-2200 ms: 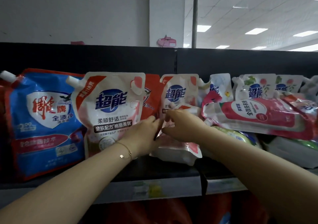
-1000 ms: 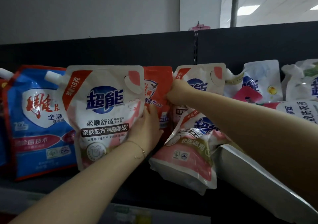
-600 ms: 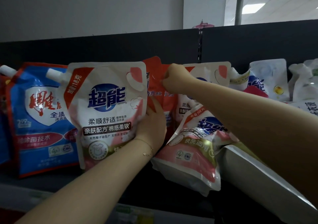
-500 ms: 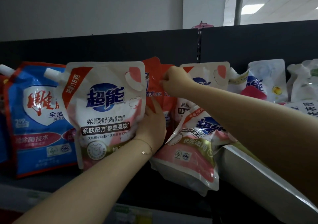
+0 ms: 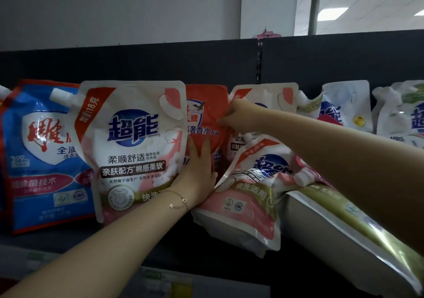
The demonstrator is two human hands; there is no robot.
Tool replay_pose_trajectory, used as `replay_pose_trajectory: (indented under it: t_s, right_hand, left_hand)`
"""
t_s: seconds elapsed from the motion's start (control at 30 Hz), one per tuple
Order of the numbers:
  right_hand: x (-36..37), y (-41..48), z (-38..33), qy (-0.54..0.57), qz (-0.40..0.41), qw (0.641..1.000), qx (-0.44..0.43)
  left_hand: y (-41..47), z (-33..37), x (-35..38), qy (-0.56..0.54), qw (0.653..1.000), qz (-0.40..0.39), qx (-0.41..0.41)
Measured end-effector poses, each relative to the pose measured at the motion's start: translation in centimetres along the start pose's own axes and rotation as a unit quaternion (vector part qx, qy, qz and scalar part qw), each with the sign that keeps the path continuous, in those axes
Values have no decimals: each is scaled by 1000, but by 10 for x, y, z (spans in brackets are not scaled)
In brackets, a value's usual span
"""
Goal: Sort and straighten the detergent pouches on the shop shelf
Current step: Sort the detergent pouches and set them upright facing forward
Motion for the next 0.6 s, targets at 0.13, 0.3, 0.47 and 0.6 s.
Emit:
replay_pose_trajectory:
  t_s: [0.13,0.3,0.47,0.6]
  right_hand:
    - [3,-17,9,-51,-41,998,12]
    - [-1,-43,12,-116,-38,992,-16]
    - [-9,-63,19,-216,-31,976,-2]
    - [-20,-89,14,-259,-9,966,-2]
  left_hand:
    - [-11,2,-26,-46,993,103,41]
    - [-25,18,-48,-45,983,168,66]
    - [-13,26,-20,-167,985,29,25]
    - [1,31,15,-231,962,-137,-46]
Point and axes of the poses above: each hand's wrist, its own y-axis towards the middle knuckle, its own x-axis out of the palm, z = x × y, the point moved 9 cm from there along y, towards the middle knuckle, and after that the axes turned 1 degree about -z, right-handed, at the moved point
